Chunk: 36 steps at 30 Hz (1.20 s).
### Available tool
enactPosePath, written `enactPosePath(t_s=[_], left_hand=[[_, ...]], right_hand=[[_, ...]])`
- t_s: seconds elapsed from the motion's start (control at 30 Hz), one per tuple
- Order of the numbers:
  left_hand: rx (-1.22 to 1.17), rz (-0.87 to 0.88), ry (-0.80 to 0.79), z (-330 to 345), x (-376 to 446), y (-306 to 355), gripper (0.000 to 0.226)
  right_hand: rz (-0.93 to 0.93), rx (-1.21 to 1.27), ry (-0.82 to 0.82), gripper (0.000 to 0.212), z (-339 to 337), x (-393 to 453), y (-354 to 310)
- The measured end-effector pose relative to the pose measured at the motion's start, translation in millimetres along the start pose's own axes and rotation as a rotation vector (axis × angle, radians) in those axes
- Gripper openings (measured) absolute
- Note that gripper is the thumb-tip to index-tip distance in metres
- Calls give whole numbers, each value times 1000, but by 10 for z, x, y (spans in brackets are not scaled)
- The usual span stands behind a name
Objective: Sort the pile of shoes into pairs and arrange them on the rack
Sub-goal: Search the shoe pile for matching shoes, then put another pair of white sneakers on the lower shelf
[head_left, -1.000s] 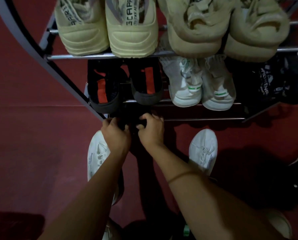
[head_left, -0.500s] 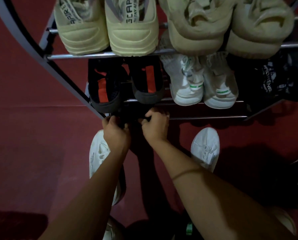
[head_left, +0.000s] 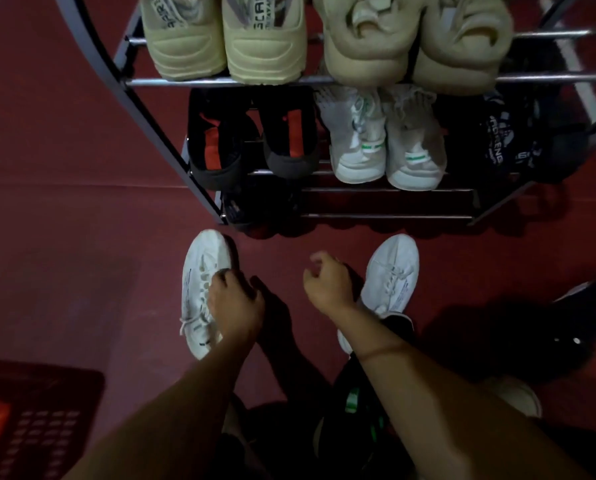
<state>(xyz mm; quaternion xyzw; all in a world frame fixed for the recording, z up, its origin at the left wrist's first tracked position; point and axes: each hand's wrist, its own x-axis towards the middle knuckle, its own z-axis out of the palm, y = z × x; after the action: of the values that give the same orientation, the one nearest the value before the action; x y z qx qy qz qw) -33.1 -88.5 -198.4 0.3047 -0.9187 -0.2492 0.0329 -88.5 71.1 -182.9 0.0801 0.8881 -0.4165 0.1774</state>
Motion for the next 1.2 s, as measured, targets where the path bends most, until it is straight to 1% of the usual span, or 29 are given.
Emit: enactPosePath(t_s=[0.03, 0.07, 0.13, 0.17, 0.23, 0.3, 0.33, 0.37, 0.43, 0.5, 0.53, 0.57, 0.6, 0.63, 0.67, 0.7, 0.73, 0.77, 0.8, 0.83, 0.87, 0.9, 0.93, 0.97, 1.0, 1.07, 1.13, 1.2], left_hand=[[72, 47, 2, 2, -127, -58, 27], [110, 58, 12, -12, -242, -82, 28], [99, -16, 58, -65, -396, -121, 36], [70, -80, 87, -89, -446, -162, 43], [32, -200, 113, -165, -511, -229, 62], [27, -301, 66, -258, -492, -231, 79], [35, -352, 45, -303, -473, -205, 84], [29, -398, 33, -332, -439, -176, 86], [-59, -548, 1, -437, -308, -124, 88], [-122, -680, -201, -524, -259, -104, 96], [-132, -687, -312, -543, -319, -70, 93], [-121, -667, -367, -528, -388, -65, 88], [-105, -670, -387, -473, -471, -76, 89], [-77, -645, -352, -360, -526, -100, 96], [-18, -633, -284, -289, -592, -129, 106], [65, -600, -257, -245, -686, -76, 111], [137, -552, -274, -252, -797, 2, 109], [169, -493, -301, -253, -900, 95, 102], [177, -428, -337, -247, -986, 175, 96], [140, -359, -367, -257, -1056, 251, 91], [85, -301, -400, -225, -1101, 307, 86], [45, -244, -422, -180, -1110, 323, 78], [32, -206, -444, -153, -1123, 369, 70], [27, -172, -468, -134, -1133, 411, 67], [15, -166, -485, -133, -1150, 459, 69], [-24, -203, -456, -134, -1175, 518, 74], [-80, -261, -411, -124, -1194, 496, 69], [-160, -266, -374, -137, -1194, 446, 61]], right_hand=[[12, -61, 12, 30, -51, -125, 157], [-4, -115, 13, 25, -104, -233, 288], [-48, -117, 16, 15, -235, -407, 417], [-35, -66, 42, 12, -326, -455, 417], [49, 132, 193, 8, -564, -495, 343], [213, 323, 405, 8, -882, -480, 338], [307, 342, 448, 8, -1030, -452, 420], [400, 316, 432, 16, -1143, -432, 549], [567, 259, 279, 41, -1248, -456, 811], [686, 366, 123, 72, -1180, -517, 1102], [720, 438, 82, 90, -1087, -522, 1305], [742, 501, 63, 103, -955, -463, 1557], [760, 543, 59, 108, -888, -476, 1609], [766, 562, 25, 106, -885, -538, 1504], [755, 549, -32, 98, -924, -612, 1347], [703, 482, -109, 84, -989, -669, 1176], [630, 394, -203, 69, -1057, -696, 1041], [583, 313, -280, 58, -1093, -683, 951], [550, 267, -331, 55, -1093, -657, 888], [530, 243, -394, 57, -1070, -657, 818], [505, 247, -440, 66, -1014, -655, 790], [503, 247, -433, 78, -919, -644, 783], [519, 253, -381, 84, -812, -648, 770], [535, 235, -318, 82, -712, -652, 769], [550, 198, -256, 76, -644, -674, 776], [587, 162, -174, 65, -571, -686, 811], [587, 194, -111, 55, -559, -689, 874], [551, 189, -44, 46, -561, -713, 919]])
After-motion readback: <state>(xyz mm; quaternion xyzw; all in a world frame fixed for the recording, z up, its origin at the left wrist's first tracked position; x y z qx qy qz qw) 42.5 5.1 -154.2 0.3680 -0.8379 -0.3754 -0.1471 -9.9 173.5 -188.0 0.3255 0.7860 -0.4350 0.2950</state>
